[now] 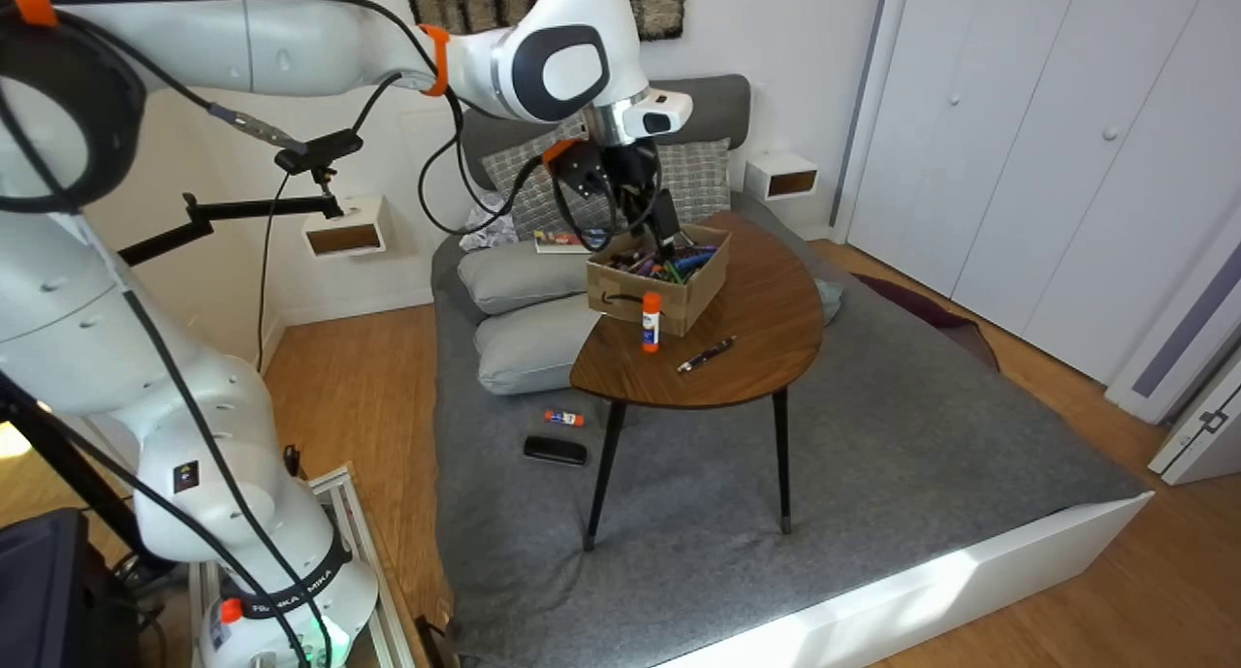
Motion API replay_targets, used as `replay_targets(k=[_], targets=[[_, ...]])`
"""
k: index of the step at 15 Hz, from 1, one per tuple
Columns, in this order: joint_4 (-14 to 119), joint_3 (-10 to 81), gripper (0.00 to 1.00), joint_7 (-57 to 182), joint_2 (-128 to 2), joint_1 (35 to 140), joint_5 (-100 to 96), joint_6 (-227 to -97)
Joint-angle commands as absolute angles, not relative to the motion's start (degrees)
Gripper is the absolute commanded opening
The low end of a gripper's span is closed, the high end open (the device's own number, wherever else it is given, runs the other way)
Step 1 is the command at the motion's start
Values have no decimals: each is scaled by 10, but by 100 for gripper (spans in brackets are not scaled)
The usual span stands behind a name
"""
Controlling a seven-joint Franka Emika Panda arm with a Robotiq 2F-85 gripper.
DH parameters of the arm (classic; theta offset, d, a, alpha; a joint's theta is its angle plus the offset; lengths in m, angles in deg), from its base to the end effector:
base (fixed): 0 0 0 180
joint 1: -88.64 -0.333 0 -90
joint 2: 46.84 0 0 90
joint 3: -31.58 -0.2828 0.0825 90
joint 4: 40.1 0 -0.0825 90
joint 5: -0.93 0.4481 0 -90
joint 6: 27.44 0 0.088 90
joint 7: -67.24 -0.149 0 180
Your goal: Put the blue marker on the table
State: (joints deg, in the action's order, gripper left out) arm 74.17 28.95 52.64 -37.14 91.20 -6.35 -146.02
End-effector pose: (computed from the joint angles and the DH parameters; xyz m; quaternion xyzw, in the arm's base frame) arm 0.6098 -0.0098 0.4702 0.9853 -0.1019 0.1285 0.0469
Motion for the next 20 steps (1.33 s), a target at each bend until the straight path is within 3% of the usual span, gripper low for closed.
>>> replay_targets(k=[1,7,8,20], targets=[[643,270,100,474,-450,890,-67,-1426],[550,266,100,449,-543,852,-62,-1436],[594,271,100,457,-510,852,-65,-1443],[541,274,100,460,-592,847,-35,-1465]])
